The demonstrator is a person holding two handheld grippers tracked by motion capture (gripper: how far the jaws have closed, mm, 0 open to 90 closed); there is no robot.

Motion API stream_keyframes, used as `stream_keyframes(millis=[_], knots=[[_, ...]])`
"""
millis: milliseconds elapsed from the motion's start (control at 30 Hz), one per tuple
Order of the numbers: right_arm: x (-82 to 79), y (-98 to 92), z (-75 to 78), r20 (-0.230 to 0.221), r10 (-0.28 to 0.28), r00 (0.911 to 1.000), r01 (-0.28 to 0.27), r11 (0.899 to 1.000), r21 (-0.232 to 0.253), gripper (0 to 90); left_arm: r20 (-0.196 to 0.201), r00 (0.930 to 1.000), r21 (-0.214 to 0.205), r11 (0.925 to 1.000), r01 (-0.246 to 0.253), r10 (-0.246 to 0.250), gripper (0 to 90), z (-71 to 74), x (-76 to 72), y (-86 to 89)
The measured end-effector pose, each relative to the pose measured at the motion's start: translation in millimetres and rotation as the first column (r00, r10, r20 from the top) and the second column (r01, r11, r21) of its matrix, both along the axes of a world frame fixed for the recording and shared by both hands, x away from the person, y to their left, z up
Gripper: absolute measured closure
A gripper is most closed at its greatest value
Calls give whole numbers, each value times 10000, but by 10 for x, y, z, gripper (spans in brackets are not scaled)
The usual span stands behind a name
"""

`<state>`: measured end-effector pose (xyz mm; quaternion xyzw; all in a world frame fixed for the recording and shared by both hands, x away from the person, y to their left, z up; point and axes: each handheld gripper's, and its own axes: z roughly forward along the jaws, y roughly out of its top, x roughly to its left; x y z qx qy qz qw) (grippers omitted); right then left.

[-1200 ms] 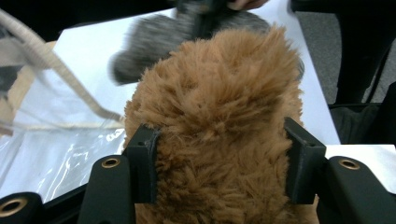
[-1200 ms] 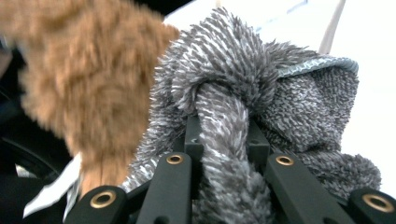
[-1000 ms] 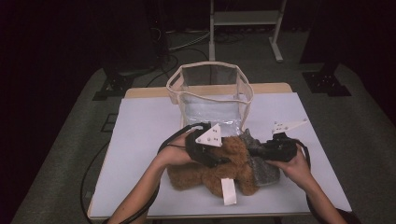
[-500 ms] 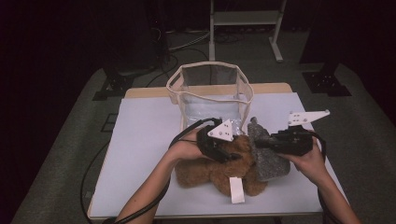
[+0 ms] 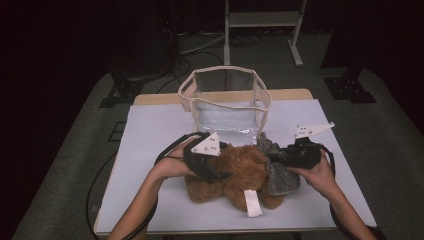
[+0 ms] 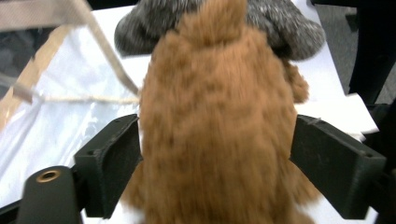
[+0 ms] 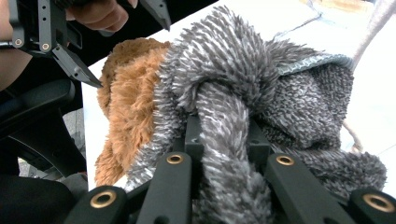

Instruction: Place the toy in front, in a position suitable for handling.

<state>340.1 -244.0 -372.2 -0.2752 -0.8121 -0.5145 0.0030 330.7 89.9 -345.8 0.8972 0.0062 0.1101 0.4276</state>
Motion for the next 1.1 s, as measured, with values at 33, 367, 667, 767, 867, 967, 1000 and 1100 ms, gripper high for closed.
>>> stream_keyframes(millis=[33,367,667,767,867,967,1000,1100], knots=[[1,-1,-2,9,-5,10000,5,10000,-4,767,-3,10000,-23,10000,-51,51,125,-33,-15,63],[-6,9,7,20,40,10000,-39,9998,-213,767,-525,9953,-306,9961,-827,810,53,-453,-60,481],[-6,46,-22,16,165,9999,-164,9993,-350,766,-938,9891,-957,9879,-1224,1134,16,-626,-83,672],[-6,53,-49,-67,175,9998,-177,9992,-360,766,-764,9910,-802,9900,-1163,1102,0,-681,-100,621],[-1,56,-115,-260,159,9995,-165,9996,-242,767,-377,9913,-594,9900,-1278,1257,104,-684,-135,559],[9,12,-179,-615,160,9980,-142,9995,290,770,-143,9926,-685,9902,-1215,1208,279,-611,-166,530],[13,-15,-178,-674,189,9975,-150,9982,579,771,-130,9930,-757,9901,-1180,1174,305,-590,-167,520],[-2,-80,-97,-641,155,9978,-93,9953,964,774,-45,9953,-943,9908,-969,969,340,-521,-147,426]])
